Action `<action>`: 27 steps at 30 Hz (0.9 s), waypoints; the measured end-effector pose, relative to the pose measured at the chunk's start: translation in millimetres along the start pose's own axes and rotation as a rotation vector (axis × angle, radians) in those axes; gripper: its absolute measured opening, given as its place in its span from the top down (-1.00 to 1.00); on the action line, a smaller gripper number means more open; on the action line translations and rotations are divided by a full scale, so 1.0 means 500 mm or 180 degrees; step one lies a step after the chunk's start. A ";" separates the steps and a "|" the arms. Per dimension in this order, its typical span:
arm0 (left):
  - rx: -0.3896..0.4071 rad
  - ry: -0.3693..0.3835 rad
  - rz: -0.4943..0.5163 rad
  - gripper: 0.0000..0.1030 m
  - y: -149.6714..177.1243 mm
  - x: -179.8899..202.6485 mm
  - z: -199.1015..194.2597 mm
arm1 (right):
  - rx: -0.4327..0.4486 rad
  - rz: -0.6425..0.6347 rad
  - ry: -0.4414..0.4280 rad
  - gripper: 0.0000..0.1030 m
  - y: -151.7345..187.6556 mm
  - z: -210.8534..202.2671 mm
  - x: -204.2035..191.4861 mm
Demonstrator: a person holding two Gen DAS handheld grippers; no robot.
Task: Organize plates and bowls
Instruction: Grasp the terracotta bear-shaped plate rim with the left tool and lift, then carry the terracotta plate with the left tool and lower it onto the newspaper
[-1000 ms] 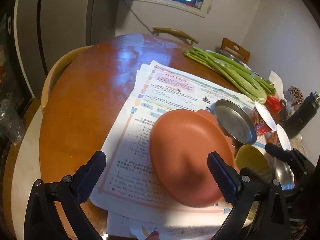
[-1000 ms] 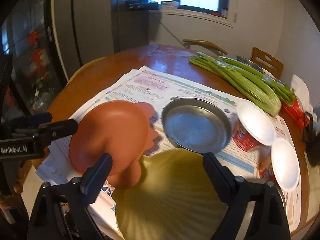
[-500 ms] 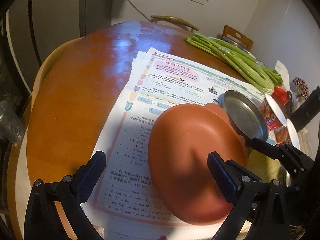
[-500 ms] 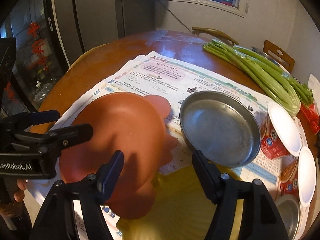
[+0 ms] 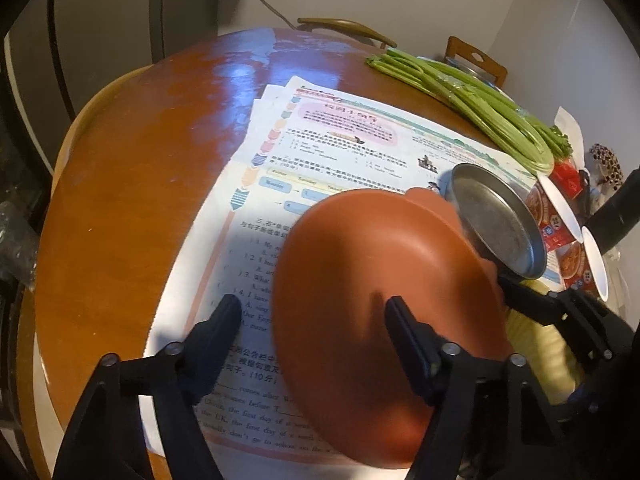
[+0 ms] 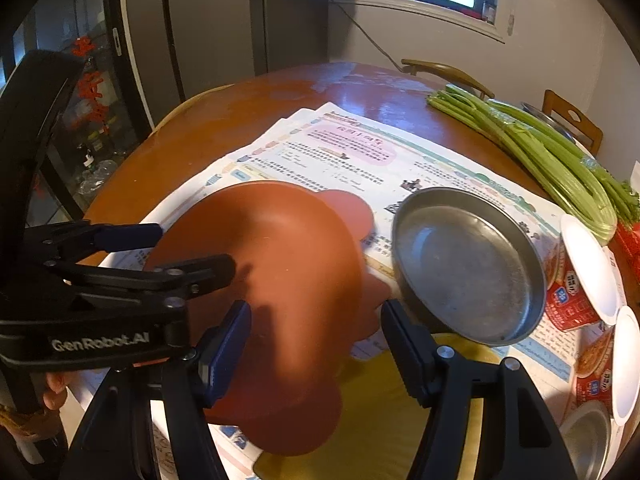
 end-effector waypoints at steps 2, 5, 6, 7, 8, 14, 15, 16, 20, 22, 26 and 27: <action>-0.0028 0.0070 0.0015 -0.23 0.001 0.007 -0.002 | 0.0006 0.0009 -0.0051 -0.31 0.000 0.003 -0.006; -0.0017 0.0040 0.0017 -0.21 -0.003 0.006 -0.006 | 0.0015 0.0033 -0.0068 -0.31 0.001 0.003 -0.010; -0.0009 0.0044 0.0011 -0.21 -0.004 0.006 -0.009 | 0.0015 0.0035 -0.0066 -0.31 0.001 0.003 -0.011; -0.0001 0.0051 0.0012 -0.21 -0.006 0.006 -0.012 | 0.0012 0.0039 -0.0073 -0.31 0.000 0.004 -0.011; 0.0010 0.0042 0.0019 -0.21 -0.008 0.005 -0.015 | 0.0013 0.0048 -0.0079 -0.31 0.001 0.003 -0.011; 0.0083 0.0025 0.0027 -0.21 -0.039 -0.004 -0.031 | 0.0081 0.0098 -0.0133 -0.31 -0.016 -0.012 -0.018; 0.0094 0.0020 0.0022 -0.21 -0.046 -0.007 -0.033 | 0.0090 0.0110 -0.0142 -0.31 -0.019 -0.015 -0.019; 0.0108 0.0013 0.0025 -0.21 -0.053 -0.008 -0.034 | 0.0097 0.0133 -0.0160 -0.31 -0.025 -0.016 -0.019; 0.0163 -0.0012 0.0015 -0.21 -0.084 -0.013 -0.038 | 0.0101 0.0201 -0.0165 -0.31 -0.047 -0.014 -0.020; 0.0186 -0.0032 0.0018 -0.22 -0.098 -0.015 -0.035 | 0.0129 0.0226 -0.0143 -0.31 -0.060 -0.014 -0.019; 0.0171 -0.0038 0.0003 -0.21 -0.121 -0.019 -0.018 | 0.0171 0.0317 -0.0149 -0.31 -0.076 -0.010 -0.013; 0.0171 -0.0041 0.0003 -0.22 -0.127 -0.019 -0.013 | 0.0173 0.0350 -0.0169 -0.31 -0.079 -0.008 -0.011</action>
Point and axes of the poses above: each gripper's, at about its wrist camera, not at the fingertips, and z roughly the way its jaws point, x to its right, y to its underside, the point moved 6 cm from there along z, roughly the way its jaws point, and after that the axes turned 10 degrees about -y, right-handed, at the moved point
